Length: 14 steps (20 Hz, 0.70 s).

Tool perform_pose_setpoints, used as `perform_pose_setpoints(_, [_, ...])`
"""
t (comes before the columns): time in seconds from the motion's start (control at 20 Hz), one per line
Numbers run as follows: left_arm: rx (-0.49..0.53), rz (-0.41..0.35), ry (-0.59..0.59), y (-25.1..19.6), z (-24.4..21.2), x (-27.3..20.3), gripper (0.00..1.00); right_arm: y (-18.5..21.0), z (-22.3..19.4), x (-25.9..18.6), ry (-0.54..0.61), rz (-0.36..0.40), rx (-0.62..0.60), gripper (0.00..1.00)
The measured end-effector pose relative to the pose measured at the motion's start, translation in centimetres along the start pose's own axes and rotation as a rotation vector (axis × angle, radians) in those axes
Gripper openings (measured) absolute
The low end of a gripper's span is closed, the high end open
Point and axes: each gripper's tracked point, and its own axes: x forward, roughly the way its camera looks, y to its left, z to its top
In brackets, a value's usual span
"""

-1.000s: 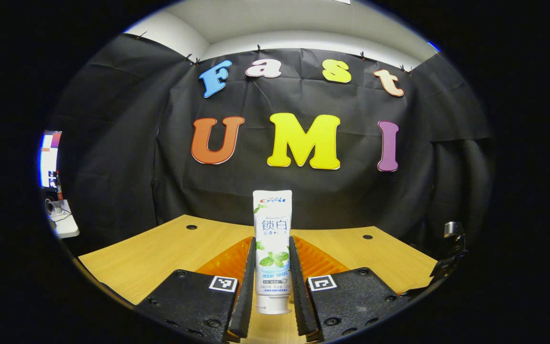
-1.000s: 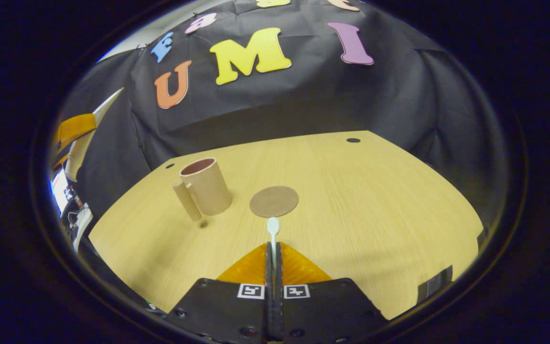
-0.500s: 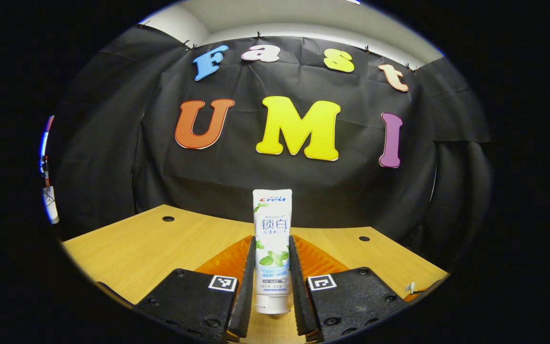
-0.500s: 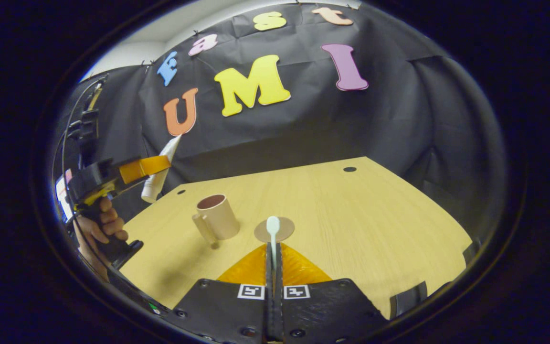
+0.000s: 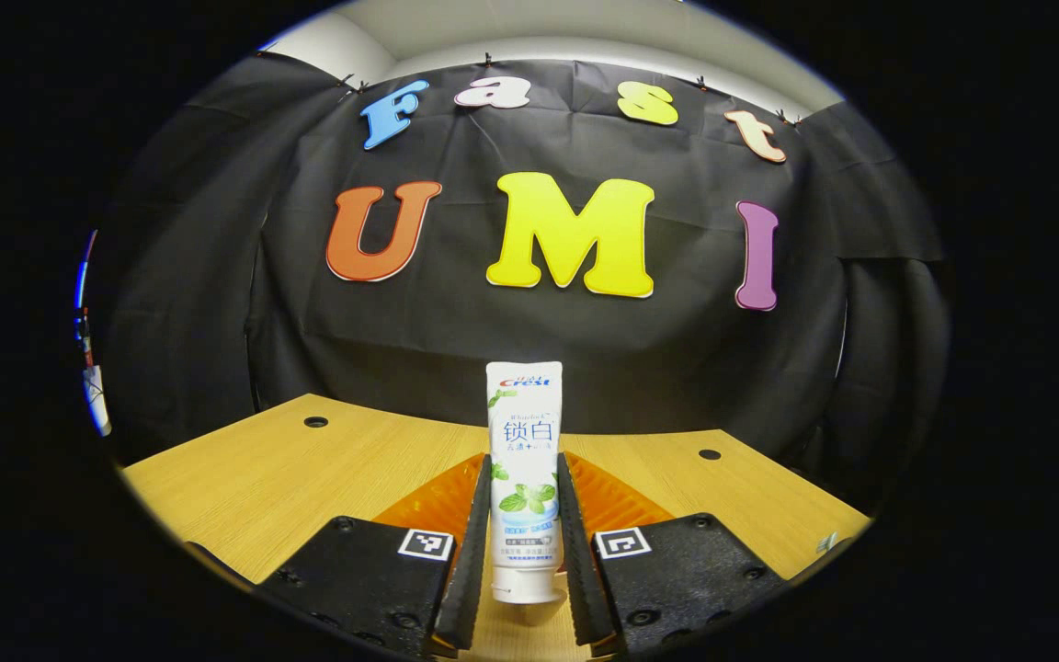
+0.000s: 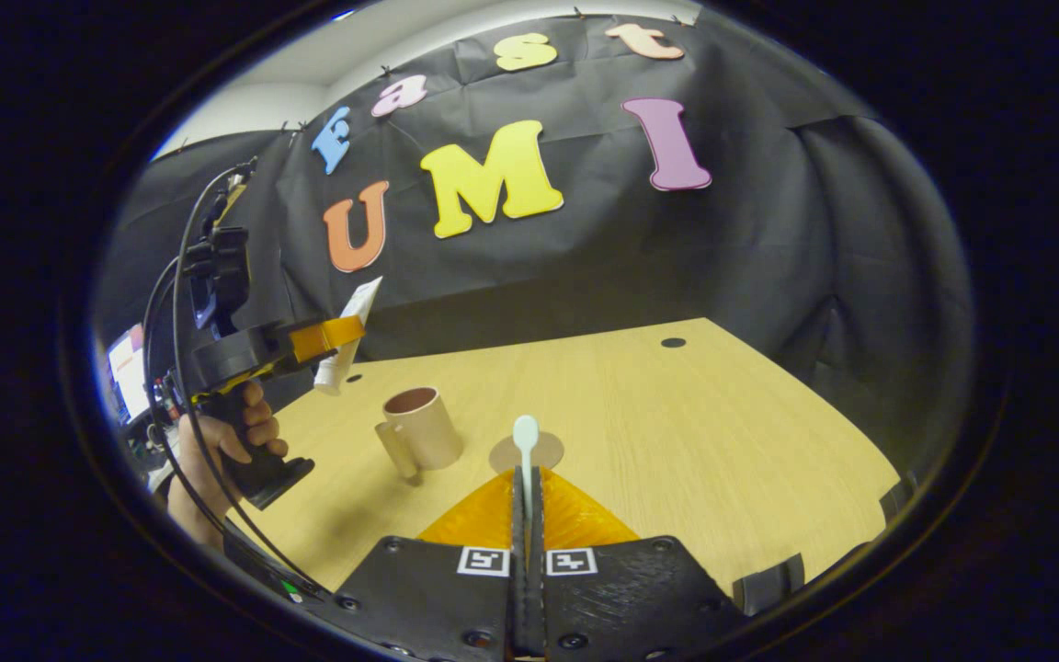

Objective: Put the toothbrush and toothpaste on the desktop into the cup, then pick up the cup and place it on the coaster on the desktop.

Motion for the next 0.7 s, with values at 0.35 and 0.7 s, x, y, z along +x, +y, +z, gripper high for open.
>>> perform_pose_setpoints(0.35, [0.027, 0.003, 0.004, 0.0, -0.1, 0.4, 0.44, 0.3, 0.1, -0.2, -0.012, 0.011, -0.011, 0.00])
perform_pose_setpoints(0.7, [0.048, -0.020, 0.003, -1.0, 0.1, 1.1, 0.44, -0.2, 0.2, -0.2, -0.014, 0.000, -0.008, 0.00])
